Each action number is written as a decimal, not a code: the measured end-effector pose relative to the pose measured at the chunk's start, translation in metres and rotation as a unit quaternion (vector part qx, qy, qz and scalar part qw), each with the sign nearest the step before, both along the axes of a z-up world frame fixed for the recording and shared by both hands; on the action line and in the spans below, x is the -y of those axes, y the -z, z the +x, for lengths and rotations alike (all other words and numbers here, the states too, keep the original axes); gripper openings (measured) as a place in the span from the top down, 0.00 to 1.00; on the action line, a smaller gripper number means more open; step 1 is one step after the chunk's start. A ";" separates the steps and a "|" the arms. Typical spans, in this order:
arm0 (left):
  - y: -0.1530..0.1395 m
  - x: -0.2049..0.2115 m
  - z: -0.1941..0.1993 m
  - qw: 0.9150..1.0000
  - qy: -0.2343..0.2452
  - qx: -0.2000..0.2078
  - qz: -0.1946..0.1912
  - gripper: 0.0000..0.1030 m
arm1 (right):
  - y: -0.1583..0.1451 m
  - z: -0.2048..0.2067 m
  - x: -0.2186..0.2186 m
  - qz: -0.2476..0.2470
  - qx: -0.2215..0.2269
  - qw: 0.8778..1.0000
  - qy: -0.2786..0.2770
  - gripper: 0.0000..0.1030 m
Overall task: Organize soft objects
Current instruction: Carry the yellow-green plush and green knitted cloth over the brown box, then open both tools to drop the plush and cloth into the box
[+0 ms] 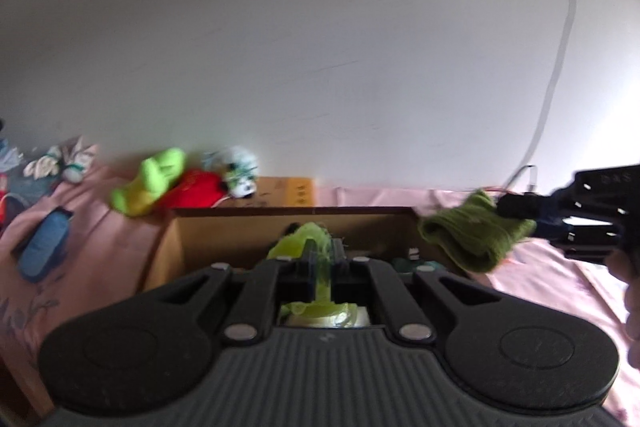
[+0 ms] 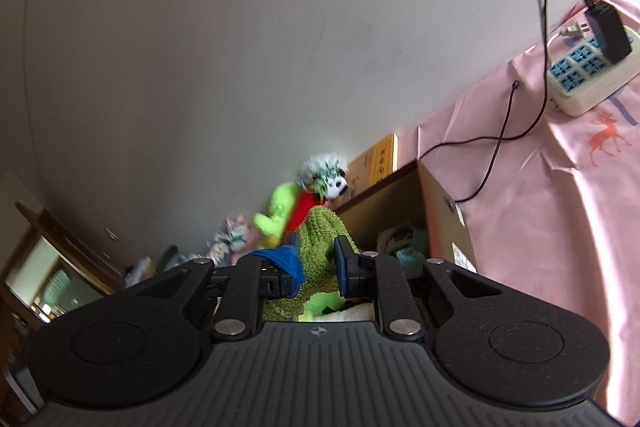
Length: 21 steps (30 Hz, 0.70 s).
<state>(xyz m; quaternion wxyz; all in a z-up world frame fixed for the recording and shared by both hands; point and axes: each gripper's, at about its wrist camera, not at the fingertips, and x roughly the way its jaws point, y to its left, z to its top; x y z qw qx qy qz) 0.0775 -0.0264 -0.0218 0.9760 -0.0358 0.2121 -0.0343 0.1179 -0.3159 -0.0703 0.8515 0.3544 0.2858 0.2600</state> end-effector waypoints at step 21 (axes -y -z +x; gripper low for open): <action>0.042 -0.025 0.006 0.989 -0.081 -0.095 0.075 0.56 | 0.011 -0.012 -0.044 -0.092 -0.025 0.995 -0.002 0.90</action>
